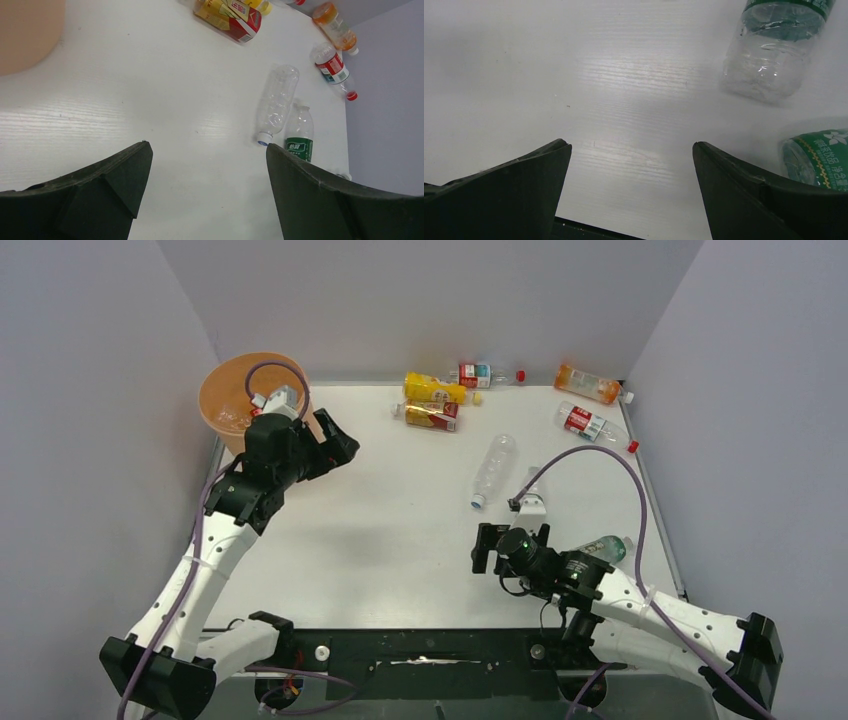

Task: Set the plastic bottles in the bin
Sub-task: Pick up the plastic bottle at the center of the board.

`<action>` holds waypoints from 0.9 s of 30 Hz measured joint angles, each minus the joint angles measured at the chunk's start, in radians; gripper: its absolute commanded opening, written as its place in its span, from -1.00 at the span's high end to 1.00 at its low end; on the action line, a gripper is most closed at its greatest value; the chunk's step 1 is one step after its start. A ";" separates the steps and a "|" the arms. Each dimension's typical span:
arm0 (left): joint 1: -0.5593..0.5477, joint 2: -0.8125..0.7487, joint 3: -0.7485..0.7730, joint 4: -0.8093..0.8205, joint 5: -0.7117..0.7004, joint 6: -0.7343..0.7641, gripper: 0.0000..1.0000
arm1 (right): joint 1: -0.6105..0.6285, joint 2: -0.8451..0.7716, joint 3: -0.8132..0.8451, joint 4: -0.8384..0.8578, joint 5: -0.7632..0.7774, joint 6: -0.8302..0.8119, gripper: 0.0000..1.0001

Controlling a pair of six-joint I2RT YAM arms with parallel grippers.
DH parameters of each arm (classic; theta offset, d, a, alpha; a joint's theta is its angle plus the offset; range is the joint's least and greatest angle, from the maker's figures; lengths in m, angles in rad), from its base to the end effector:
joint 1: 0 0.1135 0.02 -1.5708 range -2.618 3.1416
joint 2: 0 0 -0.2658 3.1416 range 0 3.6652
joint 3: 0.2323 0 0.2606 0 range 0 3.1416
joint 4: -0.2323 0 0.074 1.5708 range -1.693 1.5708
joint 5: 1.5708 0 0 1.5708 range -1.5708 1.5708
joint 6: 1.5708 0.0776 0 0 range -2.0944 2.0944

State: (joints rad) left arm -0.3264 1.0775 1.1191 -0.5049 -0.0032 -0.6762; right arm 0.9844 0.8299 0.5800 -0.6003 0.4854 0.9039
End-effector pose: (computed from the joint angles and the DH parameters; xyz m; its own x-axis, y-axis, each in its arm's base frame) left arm 0.2659 -0.0897 0.3503 -0.5291 -0.4816 -0.6986 -0.0169 0.8292 -0.5587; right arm 0.1382 0.1426 0.1979 -0.7022 0.1989 -0.6836 -0.0236 0.9531 0.3016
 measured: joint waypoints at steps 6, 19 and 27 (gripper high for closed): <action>-0.020 -0.003 0.017 -0.033 -0.026 -0.011 -0.70 | 0.000 0.036 0.003 0.050 -0.029 -0.046 -0.95; -0.095 -0.050 0.015 -0.059 -0.036 -0.023 -0.71 | -0.008 0.128 0.038 0.095 -0.027 -0.059 -0.96; -0.158 0.009 0.000 0.006 -0.001 -0.023 -0.71 | -0.128 0.177 0.126 -0.014 0.122 0.052 -0.96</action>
State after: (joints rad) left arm -0.4843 1.0863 1.1194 -0.4988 -0.0044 -0.6987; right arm 0.8566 1.0073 0.7063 -0.6144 0.6071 0.9558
